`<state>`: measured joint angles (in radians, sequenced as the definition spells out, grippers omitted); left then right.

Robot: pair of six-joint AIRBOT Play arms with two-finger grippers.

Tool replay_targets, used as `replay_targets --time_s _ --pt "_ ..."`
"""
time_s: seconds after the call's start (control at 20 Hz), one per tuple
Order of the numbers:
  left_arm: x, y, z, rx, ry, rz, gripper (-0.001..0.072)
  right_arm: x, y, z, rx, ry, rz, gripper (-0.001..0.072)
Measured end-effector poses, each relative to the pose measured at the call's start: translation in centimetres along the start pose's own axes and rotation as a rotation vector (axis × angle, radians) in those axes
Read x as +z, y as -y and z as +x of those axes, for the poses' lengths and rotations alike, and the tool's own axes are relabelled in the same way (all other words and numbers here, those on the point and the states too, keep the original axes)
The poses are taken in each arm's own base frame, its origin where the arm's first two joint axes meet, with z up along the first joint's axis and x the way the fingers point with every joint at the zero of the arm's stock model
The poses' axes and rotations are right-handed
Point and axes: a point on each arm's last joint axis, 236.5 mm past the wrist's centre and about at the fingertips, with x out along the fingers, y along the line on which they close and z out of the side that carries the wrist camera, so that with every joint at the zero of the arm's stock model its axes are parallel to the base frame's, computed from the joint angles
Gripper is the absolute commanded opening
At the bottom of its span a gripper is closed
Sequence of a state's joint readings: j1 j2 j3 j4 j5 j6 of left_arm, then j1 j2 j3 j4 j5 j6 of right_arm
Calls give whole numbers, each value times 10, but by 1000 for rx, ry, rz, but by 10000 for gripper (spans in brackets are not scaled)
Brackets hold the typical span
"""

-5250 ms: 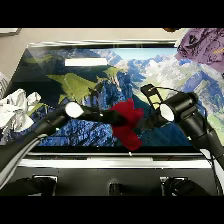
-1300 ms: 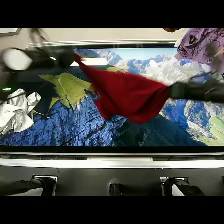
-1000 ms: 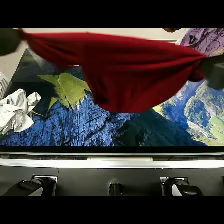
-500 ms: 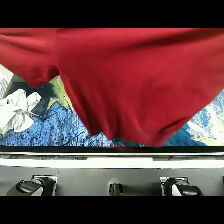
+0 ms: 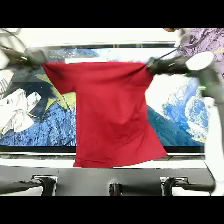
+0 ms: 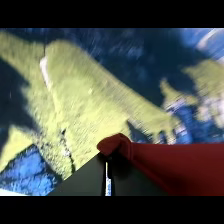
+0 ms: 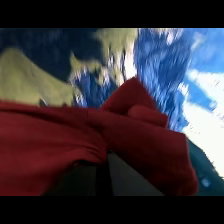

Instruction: Fold the clothes and pants, and hang the long-sleeved shirts on hangers.

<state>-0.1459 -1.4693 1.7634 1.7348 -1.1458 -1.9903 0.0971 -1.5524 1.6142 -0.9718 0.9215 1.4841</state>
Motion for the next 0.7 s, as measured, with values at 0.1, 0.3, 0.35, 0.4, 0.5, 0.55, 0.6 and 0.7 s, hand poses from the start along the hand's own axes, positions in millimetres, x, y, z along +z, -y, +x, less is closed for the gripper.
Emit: replay_targets --time_s 0.1,0.3,0.35,0.4,0.5,0.55,0.6,0.7 --pt "-31 -8 61 46 -121 -2 13 -46 8 60 -6 -133 51 146" --pt "-78 -20 128 92 -270 -13 13 -96 13 106 -18 -266 129 443" --pt "-82 -22 134 96 -283 -15 13 -99 14 105 -17 -281 154 459" --pt "-85 -22 137 98 -291 -15 13 -99 15 100 -16 -292 176 458" --pt "-89 -23 138 100 -308 -17 13 -86 20 76 -7 -290 203 458" --pt "-89 -24 136 101 -312 -13 13 -78 25 59 -6 -285 200 458" --pt "-90 -25 133 103 -320 -6 13 -69 33 37 -11 -282 191 458" --pt "-91 -27 123 108 -337 12 13 -58 57 -12 -48 -278 160 458"
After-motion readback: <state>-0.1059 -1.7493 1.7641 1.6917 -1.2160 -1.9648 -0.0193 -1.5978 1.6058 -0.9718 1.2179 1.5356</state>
